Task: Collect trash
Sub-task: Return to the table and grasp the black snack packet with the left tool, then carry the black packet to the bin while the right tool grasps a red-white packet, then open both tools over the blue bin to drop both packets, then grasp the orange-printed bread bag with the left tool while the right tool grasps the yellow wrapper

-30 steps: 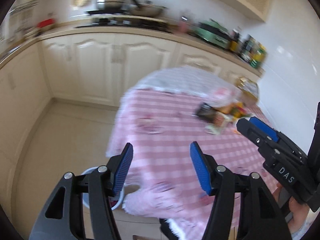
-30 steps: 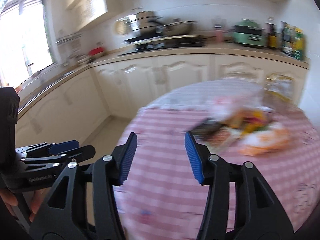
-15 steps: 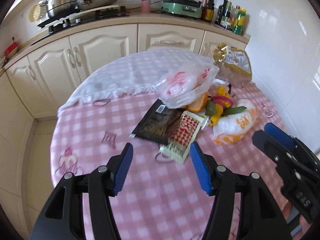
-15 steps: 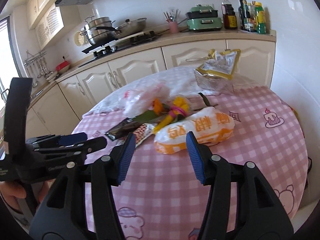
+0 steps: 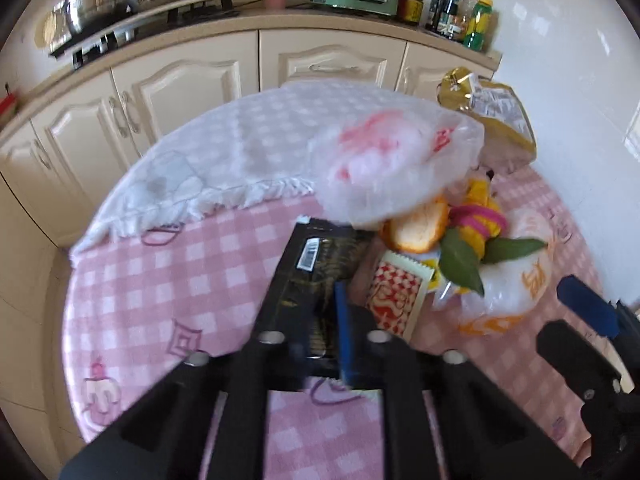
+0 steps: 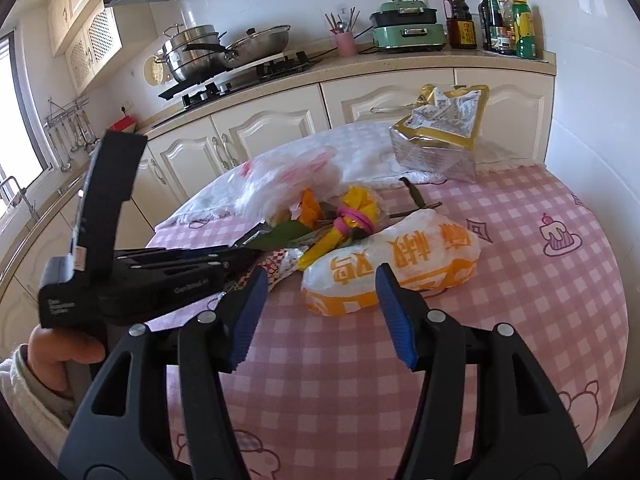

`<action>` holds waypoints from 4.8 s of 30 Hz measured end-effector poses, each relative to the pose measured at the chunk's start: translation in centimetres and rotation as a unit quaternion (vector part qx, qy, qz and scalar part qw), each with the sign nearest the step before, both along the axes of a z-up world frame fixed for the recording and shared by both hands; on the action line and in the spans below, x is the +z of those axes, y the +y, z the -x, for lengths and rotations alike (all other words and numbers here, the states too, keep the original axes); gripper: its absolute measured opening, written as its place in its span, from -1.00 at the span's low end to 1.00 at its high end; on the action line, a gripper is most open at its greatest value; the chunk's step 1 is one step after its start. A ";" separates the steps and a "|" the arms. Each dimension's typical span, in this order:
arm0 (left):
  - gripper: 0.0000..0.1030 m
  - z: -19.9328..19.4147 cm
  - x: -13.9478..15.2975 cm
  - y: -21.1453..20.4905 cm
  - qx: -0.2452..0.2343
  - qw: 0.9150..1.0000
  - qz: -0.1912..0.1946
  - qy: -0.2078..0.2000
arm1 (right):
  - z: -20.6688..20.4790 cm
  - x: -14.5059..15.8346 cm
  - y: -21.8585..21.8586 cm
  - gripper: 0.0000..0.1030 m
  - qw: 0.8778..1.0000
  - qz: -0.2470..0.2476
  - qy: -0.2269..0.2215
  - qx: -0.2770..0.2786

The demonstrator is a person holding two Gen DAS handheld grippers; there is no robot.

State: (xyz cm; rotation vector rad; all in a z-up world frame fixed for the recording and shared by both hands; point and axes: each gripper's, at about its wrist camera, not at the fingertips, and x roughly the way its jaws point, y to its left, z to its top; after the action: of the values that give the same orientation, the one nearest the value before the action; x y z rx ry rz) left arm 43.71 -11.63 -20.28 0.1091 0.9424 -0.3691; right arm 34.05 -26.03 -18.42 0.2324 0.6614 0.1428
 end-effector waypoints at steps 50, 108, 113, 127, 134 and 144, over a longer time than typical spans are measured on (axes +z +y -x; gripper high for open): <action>-0.91 17.0 1.3 30.2 0.236 0.967 0.093 -0.030 | 2.8 -0.3 29.6 -0.75 0.963 -0.013 0.069 0.261; -0.13 19.0 5.3 31.3 0.296 0.950 0.034 -0.091 | 3.7 3.3 28.5 -0.04 0.968 0.013 -0.001 0.249; -0.10 17.6 6.8 24.3 0.233 0.967 0.035 -0.097 | 4.9 5.2 21.0 0.01 0.981 0.011 -0.028 0.193; 0.05 11.7 5.8 -0.2 -0.015 0.997 0.016 -0.073 | 6.2 3.5 -3.6 0.07 0.998 0.014 -0.027 -0.062; 0.05 9.1 4.2 -9.9 -0.093 0.993 -0.012 -0.066 | 6.7 1.8 -10.5 0.12 0.993 -0.008 -0.015 -0.114; 0.05 7.4 1.7 -16.8 -0.142 0.979 -0.104 -0.099 | 5.8 0.0 -14.2 0.19 0.991 -0.031 0.001 -0.129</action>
State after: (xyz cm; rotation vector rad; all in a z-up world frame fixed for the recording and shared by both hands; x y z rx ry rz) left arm 36.31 -28.44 -18.60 0.4670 0.7670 -0.5133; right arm 28.20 -40.19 -18.41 0.3761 0.6236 -0.0859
